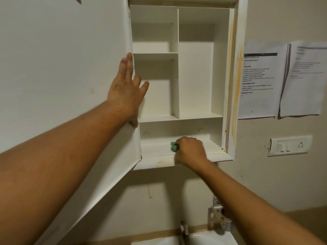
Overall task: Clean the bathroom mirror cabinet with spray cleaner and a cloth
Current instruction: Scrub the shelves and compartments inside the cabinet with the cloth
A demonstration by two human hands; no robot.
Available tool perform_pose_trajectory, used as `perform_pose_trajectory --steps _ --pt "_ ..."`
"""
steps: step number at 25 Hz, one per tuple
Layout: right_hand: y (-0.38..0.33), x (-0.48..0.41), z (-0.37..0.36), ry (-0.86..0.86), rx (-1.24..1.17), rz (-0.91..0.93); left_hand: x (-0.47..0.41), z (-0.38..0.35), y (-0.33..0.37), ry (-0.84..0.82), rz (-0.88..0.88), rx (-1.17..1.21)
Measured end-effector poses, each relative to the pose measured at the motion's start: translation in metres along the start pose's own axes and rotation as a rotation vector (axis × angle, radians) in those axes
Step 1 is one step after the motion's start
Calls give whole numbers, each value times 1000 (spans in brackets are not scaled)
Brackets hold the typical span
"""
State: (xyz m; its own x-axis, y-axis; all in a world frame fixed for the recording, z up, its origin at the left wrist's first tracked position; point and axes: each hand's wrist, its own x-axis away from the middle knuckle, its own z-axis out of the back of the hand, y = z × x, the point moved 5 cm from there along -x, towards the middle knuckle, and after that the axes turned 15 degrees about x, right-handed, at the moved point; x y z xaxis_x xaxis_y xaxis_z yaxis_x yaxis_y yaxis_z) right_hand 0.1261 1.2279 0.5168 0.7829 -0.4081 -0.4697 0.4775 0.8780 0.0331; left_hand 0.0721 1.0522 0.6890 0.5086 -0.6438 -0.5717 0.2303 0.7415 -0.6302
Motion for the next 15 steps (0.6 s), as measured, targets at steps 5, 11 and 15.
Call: perform_pose_trajectory --steps 5,11,15 --pt "-85 56 4 208 -224 350 2 1 2 -19 10 -7" --pt "40 68 1 291 51 61 4 0 3 -40 10 -17" --pt "-20 68 1 308 42 -25 4 0 6 -50 14 -19"
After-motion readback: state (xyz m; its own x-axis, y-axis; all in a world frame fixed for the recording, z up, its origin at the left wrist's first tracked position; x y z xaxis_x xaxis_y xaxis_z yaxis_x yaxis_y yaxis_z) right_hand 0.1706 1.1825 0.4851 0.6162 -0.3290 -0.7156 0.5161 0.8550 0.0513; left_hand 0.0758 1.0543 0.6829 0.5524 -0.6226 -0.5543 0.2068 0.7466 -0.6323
